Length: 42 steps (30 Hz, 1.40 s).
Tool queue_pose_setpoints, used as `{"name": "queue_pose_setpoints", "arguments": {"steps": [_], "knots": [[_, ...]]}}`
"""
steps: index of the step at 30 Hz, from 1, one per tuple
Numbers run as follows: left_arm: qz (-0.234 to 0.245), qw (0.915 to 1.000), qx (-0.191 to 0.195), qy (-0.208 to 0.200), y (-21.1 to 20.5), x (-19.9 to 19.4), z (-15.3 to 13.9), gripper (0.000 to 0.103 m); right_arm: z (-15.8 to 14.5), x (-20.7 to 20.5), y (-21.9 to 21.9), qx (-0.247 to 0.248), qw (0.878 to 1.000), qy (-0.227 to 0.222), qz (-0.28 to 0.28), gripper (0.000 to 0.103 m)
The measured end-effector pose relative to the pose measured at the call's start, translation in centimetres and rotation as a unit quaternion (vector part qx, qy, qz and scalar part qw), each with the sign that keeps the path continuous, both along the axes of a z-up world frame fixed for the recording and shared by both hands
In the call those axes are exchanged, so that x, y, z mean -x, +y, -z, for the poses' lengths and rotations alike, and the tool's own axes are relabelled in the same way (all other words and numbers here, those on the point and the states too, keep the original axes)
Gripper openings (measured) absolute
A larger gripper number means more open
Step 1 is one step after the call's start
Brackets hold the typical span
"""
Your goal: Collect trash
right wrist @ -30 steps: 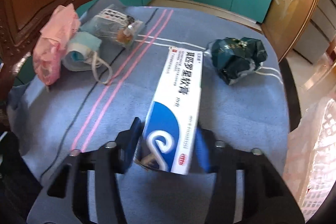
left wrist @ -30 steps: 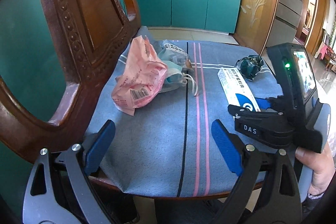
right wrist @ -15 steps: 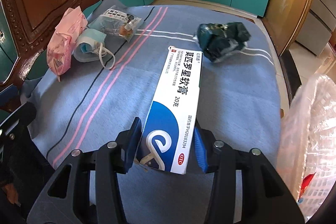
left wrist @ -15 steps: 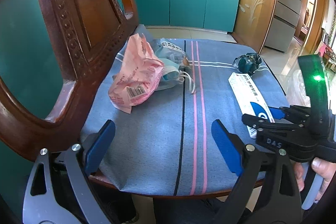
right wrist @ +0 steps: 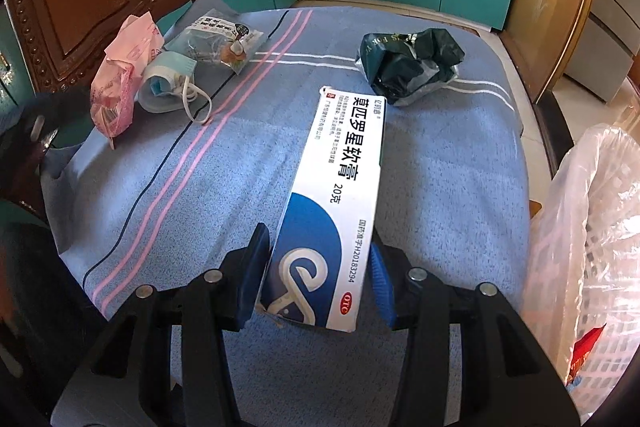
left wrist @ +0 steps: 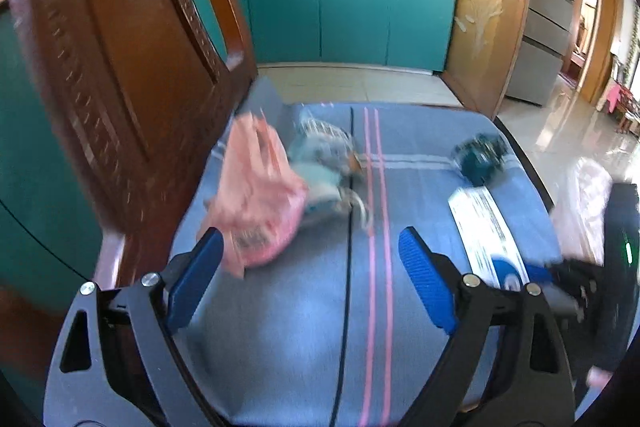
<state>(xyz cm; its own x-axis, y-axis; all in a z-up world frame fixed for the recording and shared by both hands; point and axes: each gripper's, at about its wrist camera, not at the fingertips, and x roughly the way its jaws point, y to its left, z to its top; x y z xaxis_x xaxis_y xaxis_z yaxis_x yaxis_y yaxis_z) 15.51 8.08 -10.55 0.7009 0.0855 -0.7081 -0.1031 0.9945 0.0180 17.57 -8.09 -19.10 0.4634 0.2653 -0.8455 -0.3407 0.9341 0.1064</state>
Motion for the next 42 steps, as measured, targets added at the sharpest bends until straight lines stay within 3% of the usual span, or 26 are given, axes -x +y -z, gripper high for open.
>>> {"name": "queue_pose_setpoints", "arguments": {"steps": [3,7,9,10,13,20,23,24,26,27,28,34,36,38,40,42], "knots": [[-0.004,0.9999,0.001,0.014,0.2,-2.6,0.1,0.086,0.1,0.2,-0.1,0.001,1.0,-0.004,-0.003,0.048],[-0.003,0.999,-0.013,0.042,0.1,-5.1,1.2,0.057,0.1,0.5,0.0,0.005,1.0,-0.013,-0.009,0.048],[-0.004,0.9984,-0.008,0.055,0.3,-5.7,1.9,0.032,0.1,0.5,0.0,0.007,1.0,-0.015,-0.011,0.048],[-0.002,0.998,-0.002,0.063,0.4,-5.8,2.4,0.015,0.1,0.5,0.0,0.007,1.0,-0.014,-0.011,0.048],[0.003,0.9983,0.004,0.058,0.4,-4.9,2.7,0.004,0.1,0.5,-0.1,0.002,1.0,-0.013,-0.011,0.048],[0.04,0.9979,0.042,0.03,-0.1,-0.1,1.5,0.002,0.0,0.7,-0.1,0.006,1.0,-0.015,-0.009,0.048],[0.051,0.9979,0.034,0.019,-0.1,0.6,0.5,0.004,0.0,0.8,0.0,0.007,1.0,-0.016,-0.007,0.049],[0.049,0.9981,0.034,0.014,0.1,0.4,0.3,0.007,0.0,0.8,0.1,0.008,1.0,-0.017,-0.006,0.049],[0.034,0.9988,0.034,0.008,0.6,-0.1,-0.2,0.047,0.0,0.9,0.3,0.011,1.0,-0.018,-0.004,0.049],[0.015,0.9993,0.035,-0.002,1.0,-0.8,-0.6,0.053,0.0,0.9,0.3,0.012,1.0,-0.019,-0.004,0.049],[0.009,0.9993,0.035,-0.005,1.2,-1.5,-0.6,0.057,0.0,1.0,0.3,0.011,1.0,-0.019,-0.005,0.05],[0.002,0.9998,-0.004,0.021,0.8,-6.6,0.0,0.058,0.0,1.0,0.4,0.012,1.0,-0.017,-0.009,0.051],[-0.006,0.9991,-0.013,0.039,0.9,-8.0,0.8,0.052,0.0,1.0,0.5,0.014,1.0,-0.017,-0.012,0.052],[-0.011,0.9983,-0.003,0.057,1.3,-8.6,1.6,0.012,0.1,1.0,0.7,0.017,1.0,-0.019,-0.014,0.053],[-0.006,0.9983,0.009,0.057,1.5,-8.5,1.9,0.002,0.1,1.0,0.7,0.018,1.0,-0.021,-0.016,0.054],[0.0,0.9987,0.017,0.048,1.6,-7.7,1.8,0.002,0.1,1.0,0.7,0.018,0.999,-0.022,-0.017,0.054]]}}
